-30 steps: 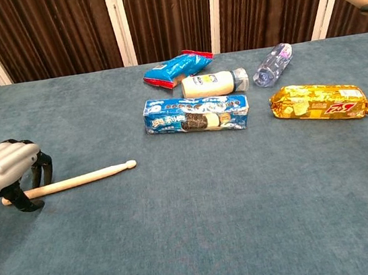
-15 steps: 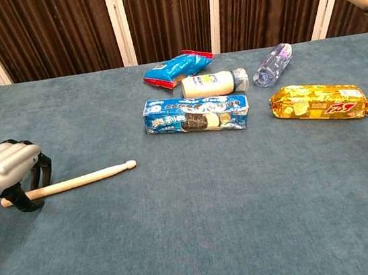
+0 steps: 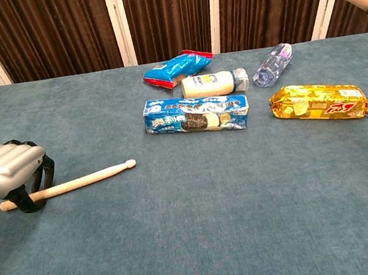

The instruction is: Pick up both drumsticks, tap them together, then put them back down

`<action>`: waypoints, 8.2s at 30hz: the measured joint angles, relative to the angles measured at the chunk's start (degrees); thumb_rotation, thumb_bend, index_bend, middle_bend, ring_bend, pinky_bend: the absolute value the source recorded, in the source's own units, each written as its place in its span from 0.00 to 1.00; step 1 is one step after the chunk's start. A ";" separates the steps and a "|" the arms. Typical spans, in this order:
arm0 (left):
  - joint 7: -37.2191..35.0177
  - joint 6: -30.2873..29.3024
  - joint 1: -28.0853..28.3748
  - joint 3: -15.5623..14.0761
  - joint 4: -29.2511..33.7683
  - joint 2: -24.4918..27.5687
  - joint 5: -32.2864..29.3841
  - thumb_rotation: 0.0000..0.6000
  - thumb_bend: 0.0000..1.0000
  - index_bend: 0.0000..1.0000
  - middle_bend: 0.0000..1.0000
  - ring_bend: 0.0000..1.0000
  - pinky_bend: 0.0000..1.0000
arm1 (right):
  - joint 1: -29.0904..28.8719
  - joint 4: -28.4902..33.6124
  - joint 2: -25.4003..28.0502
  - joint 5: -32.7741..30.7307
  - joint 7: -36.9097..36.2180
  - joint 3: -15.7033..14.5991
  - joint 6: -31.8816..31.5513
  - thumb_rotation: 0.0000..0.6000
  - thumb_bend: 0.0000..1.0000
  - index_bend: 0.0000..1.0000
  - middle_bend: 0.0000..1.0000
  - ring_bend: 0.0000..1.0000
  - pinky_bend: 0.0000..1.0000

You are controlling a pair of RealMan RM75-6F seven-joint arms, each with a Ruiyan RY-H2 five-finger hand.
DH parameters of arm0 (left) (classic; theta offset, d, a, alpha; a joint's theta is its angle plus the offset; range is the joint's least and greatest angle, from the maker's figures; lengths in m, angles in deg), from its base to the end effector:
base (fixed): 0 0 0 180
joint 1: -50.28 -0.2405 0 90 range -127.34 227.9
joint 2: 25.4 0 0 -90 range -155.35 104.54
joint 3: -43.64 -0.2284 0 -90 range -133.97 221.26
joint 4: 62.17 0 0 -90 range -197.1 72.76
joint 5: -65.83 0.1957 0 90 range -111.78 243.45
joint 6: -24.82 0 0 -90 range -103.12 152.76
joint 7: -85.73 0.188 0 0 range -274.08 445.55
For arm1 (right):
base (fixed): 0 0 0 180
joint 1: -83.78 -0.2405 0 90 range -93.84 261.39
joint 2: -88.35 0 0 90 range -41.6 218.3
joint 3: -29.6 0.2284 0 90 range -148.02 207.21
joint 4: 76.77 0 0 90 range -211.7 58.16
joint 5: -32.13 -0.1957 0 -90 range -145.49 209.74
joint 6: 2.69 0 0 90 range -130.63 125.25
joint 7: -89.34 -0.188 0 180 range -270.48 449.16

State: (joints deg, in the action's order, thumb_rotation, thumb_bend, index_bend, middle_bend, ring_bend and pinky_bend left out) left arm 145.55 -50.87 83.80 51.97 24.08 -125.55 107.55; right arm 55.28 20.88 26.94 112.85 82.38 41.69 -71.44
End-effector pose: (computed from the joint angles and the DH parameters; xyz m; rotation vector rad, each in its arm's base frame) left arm -0.1957 0.3139 -0.0359 -1.6196 -0.8270 -0.3438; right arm -0.1574 -0.3411 0.1505 1.6019 -0.9138 1.2321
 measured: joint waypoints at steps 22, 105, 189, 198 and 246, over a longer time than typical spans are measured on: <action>2.20 -2.91 0.30 -0.63 -0.60 -0.68 0.39 1.00 0.40 0.56 0.56 0.11 0.00 | -0.12 0.52 0.17 -0.43 1.13 0.30 0.14 1.00 0.47 0.79 0.66 0.45 0.04; 9.02 -6.44 -1.13 -1.49 -8.38 -6.31 4.30 1.00 0.40 0.56 0.52 0.11 0.00 | -0.51 1.32 0.51 -2.28 4.04 0.83 1.25 1.00 0.47 0.79 0.66 0.45 0.04; -20.51 -9.25 -4.89 2.50 -0.51 6.96 28.14 1.00 0.43 0.63 0.59 0.14 0.00 | -6.51 2.40 4.03 -16.05 11.30 5.81 9.71 1.00 0.47 0.80 0.66 0.46 0.04; -20.02 -6.50 -2.88 5.32 2.21 8.72 27.74 1.00 0.43 0.63 0.59 0.14 0.00 | -9.88 5.03 4.12 -21.60 15.10 7.35 11.97 1.00 0.47 0.80 0.66 0.46 0.04; -29.53 2.12 7.24 11.34 7.35 6.70 20.23 1.00 0.42 0.65 0.60 0.14 0.00 | -22.98 15.93 -5.41 -44.03 36.70 7.92 4.27 1.00 0.47 0.81 0.66 0.47 0.04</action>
State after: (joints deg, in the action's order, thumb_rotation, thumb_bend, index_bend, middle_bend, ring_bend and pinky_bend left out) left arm 116.02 -48.75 91.04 63.30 31.42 -118.85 127.78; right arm 32.29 36.80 21.53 68.82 119.08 49.62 -67.17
